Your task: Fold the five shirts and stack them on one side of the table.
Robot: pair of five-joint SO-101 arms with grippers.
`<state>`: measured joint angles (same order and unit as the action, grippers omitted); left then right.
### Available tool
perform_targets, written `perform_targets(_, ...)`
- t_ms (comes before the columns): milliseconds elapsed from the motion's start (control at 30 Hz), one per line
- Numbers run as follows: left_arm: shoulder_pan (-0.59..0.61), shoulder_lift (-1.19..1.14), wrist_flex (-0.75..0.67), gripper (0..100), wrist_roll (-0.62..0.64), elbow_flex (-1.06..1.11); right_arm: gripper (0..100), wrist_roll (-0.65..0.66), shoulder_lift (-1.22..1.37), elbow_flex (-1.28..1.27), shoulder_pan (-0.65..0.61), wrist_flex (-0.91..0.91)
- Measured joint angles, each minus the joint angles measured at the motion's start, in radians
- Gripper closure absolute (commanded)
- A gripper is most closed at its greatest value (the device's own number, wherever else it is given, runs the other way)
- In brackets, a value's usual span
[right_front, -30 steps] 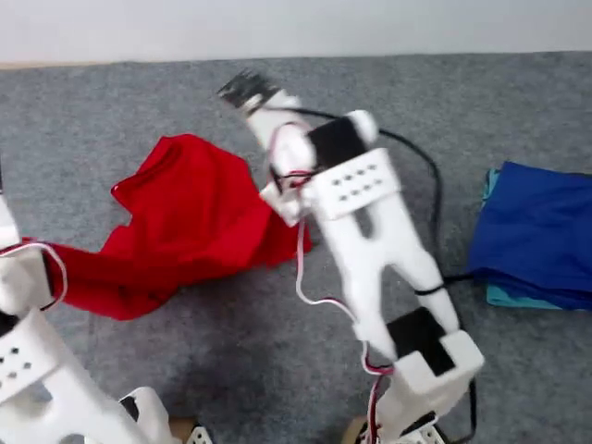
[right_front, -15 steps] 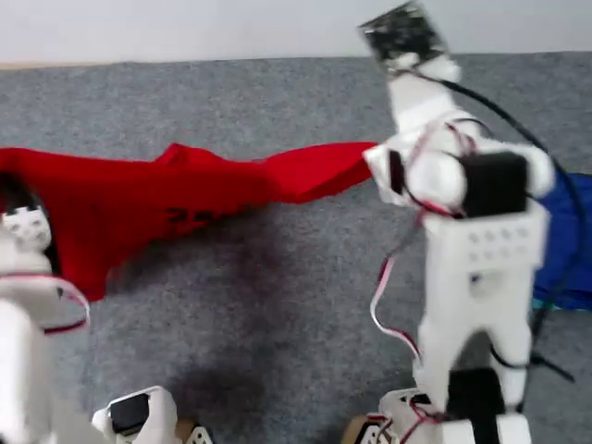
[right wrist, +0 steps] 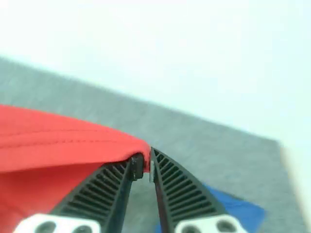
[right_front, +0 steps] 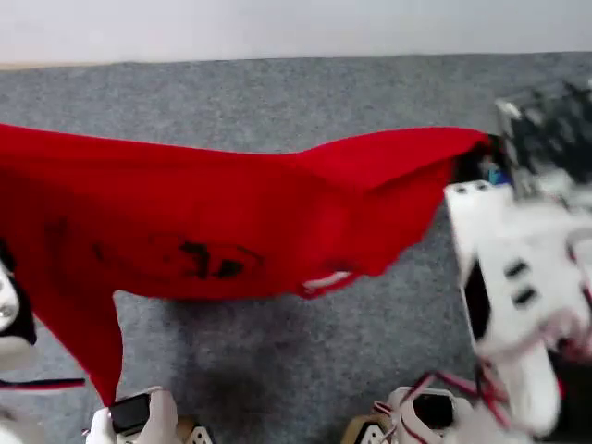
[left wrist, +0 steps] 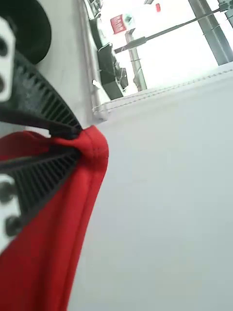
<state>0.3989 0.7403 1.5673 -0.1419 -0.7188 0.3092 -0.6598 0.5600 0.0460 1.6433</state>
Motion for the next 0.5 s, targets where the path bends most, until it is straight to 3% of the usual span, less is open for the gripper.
perform_targets(233,-0.003,0.002,0.000,100,-0.068,-0.005,98.8,0.002,-0.124,0.002,0.195,-0.143)
perform_targets(500,-0.003,0.003,-0.006,100,-0.069,-0.025,98.8,0.020,-0.213,0.021,0.296,-0.278)
